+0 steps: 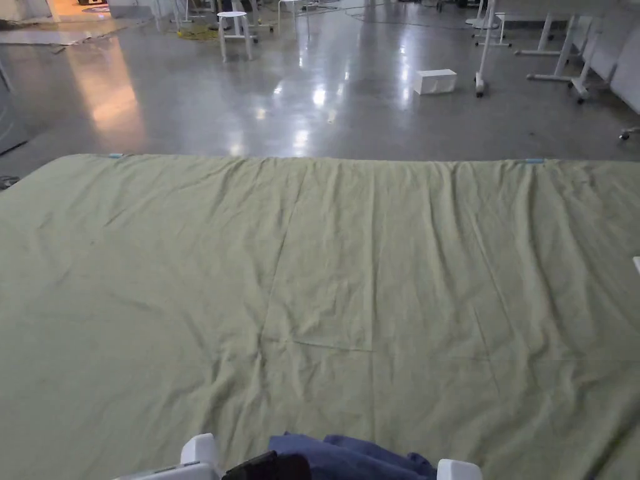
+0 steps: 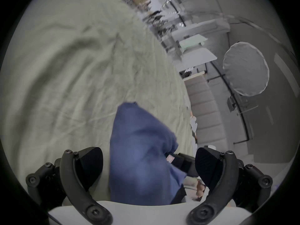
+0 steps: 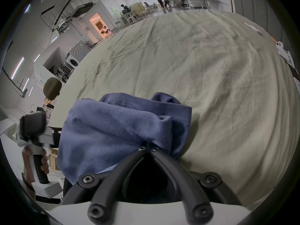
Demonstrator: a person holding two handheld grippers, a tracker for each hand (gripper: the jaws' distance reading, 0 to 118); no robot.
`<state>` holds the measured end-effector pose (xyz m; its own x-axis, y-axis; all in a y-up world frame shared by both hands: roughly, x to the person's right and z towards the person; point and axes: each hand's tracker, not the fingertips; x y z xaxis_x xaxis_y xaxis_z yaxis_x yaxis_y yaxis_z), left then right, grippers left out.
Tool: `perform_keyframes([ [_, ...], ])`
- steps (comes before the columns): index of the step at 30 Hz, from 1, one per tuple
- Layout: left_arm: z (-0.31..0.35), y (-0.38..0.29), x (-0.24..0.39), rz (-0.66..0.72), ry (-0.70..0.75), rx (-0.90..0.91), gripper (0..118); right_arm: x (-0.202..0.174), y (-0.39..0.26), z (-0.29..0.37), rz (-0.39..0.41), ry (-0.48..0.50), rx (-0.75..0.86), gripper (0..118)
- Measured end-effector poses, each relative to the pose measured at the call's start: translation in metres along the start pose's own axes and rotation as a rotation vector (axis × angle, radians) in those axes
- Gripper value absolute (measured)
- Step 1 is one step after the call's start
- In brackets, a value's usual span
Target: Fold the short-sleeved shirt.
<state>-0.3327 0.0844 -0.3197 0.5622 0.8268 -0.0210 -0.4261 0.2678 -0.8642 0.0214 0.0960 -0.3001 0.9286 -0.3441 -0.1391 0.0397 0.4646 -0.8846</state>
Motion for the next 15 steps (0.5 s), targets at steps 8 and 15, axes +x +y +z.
perform_keyframes([
  [8,-0.039,-0.013,-0.010,0.063,0.064,-0.076,23,0.010,-0.002,-0.005,-0.078,0.042,-0.005,0],
  [15,-0.035,-0.018,-0.011,0.104,0.052,-0.060,23,0.016,-0.004,-0.008,-0.096,0.068,0.007,0],
])
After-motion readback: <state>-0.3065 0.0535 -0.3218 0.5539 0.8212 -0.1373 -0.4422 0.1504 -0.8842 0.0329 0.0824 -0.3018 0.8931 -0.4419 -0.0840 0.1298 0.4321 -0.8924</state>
